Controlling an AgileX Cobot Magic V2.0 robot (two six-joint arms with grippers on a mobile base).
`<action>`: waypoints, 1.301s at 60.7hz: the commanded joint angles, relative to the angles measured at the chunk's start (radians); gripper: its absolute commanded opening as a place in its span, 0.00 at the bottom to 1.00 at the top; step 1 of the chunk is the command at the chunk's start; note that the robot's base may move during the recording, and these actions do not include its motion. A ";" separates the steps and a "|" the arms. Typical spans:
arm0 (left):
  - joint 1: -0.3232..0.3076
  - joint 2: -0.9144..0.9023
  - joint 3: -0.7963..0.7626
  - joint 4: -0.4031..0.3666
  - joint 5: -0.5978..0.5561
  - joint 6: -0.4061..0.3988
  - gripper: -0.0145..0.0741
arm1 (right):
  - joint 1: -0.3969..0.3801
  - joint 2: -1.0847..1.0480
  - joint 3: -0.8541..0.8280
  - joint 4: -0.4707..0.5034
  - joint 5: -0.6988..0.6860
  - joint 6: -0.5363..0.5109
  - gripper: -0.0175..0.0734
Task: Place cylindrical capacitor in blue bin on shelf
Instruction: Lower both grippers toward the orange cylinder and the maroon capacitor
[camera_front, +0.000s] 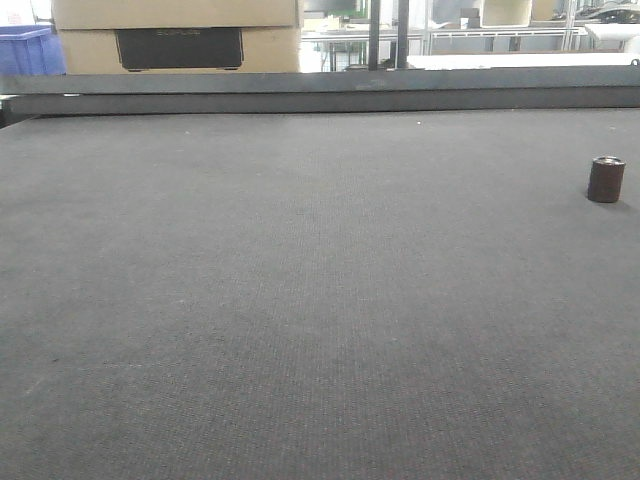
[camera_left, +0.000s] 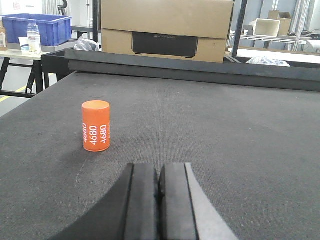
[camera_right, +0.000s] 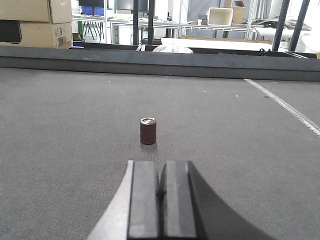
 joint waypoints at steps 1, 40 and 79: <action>0.001 -0.003 -0.004 0.006 -0.019 0.001 0.04 | -0.004 -0.003 0.000 -0.006 -0.016 -0.002 0.02; 0.001 -0.003 -0.004 0.000 -0.137 0.001 0.04 | -0.005 -0.003 0.000 -0.006 -0.075 -0.002 0.02; 0.001 0.193 -0.536 0.034 0.199 0.001 0.09 | -0.005 0.100 -0.458 0.005 0.017 -0.002 0.02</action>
